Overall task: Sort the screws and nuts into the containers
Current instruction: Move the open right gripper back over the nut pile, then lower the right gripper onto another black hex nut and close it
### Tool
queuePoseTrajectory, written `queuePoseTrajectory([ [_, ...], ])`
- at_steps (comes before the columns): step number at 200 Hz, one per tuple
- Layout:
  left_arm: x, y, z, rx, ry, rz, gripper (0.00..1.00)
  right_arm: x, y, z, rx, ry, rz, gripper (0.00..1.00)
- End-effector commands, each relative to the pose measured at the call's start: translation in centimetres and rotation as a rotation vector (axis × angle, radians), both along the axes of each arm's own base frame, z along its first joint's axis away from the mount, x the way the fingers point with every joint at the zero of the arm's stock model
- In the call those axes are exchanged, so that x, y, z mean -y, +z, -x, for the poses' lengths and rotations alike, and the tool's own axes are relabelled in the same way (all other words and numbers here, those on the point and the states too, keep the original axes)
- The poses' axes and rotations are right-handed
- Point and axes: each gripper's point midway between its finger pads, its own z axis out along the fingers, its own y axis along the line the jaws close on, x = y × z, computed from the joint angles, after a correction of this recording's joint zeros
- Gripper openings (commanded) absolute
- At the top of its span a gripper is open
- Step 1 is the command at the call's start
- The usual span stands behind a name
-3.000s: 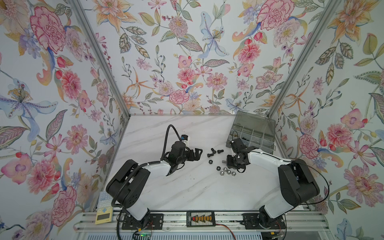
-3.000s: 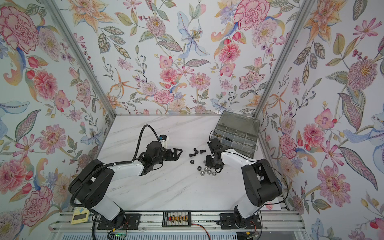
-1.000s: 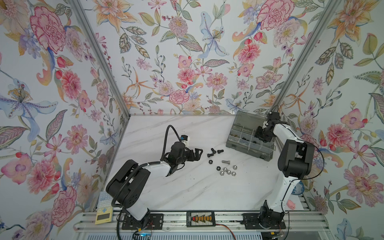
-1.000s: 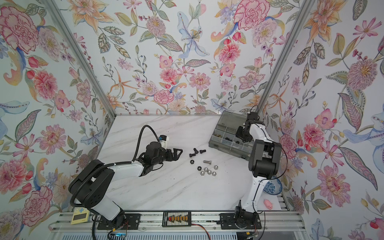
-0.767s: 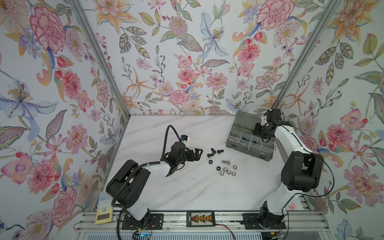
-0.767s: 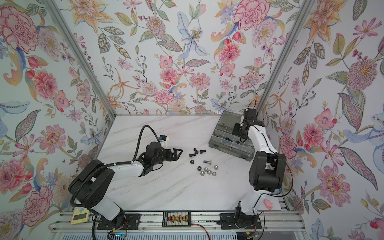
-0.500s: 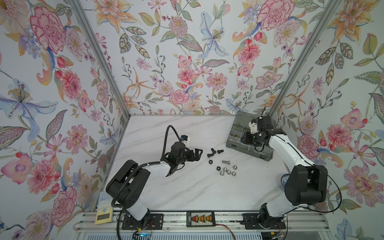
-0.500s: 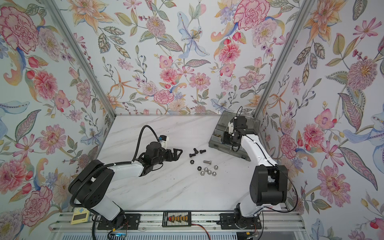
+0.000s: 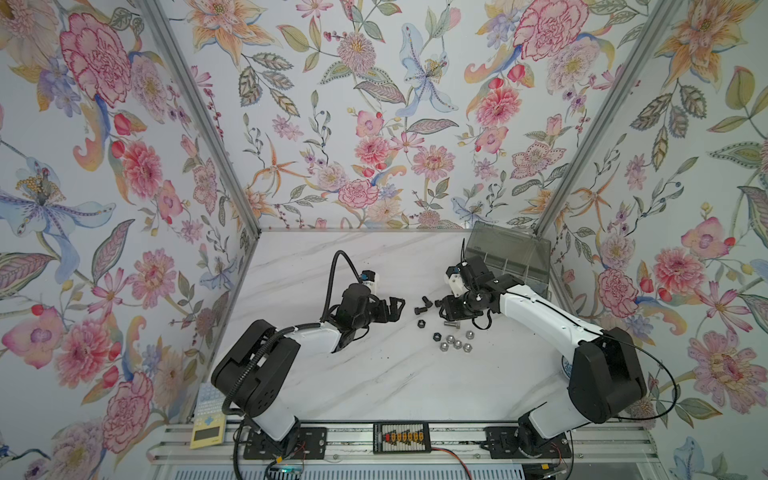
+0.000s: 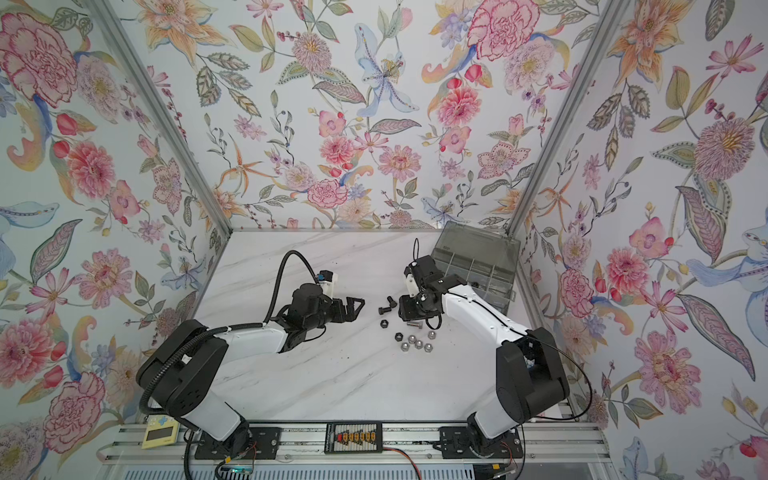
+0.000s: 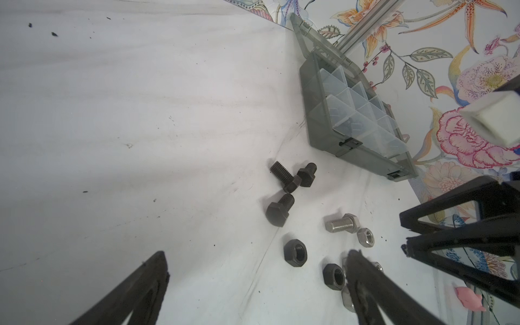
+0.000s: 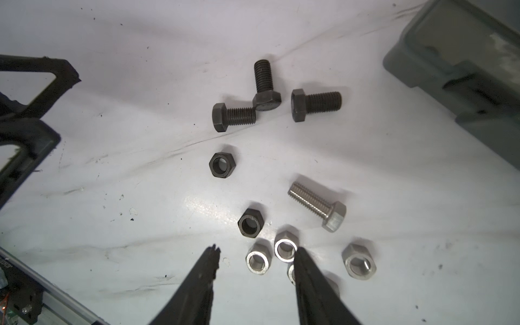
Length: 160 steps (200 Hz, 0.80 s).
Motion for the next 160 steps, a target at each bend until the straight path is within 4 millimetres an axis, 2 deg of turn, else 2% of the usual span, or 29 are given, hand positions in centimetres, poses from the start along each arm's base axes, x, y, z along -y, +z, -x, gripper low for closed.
queuePoseTrajectory([
  [1, -0.4, 1.2, -0.3, 0.023, 0.024, 0.012, 0.99, -0.2, -1.8, 0.5, -0.027, 0.005, 0.055, 0.48],
  [49, -0.4, 1.1, -0.3, 0.020, 0.023, 0.015, 0.99, -1.5, -3.9, 1.5, -0.079, -0.002, 0.089, 0.47],
  [102, -0.4, 1.0, -0.2, 0.020, 0.019, 0.013, 0.99, -1.2, -6.0, 2.5, -0.124, -0.021, 0.134, 0.46],
  [160, -0.3, 0.8, -0.2, 0.016, 0.017, 0.013, 0.99, -1.3, -7.4, 3.0, -0.152, -0.002, 0.140, 0.45],
])
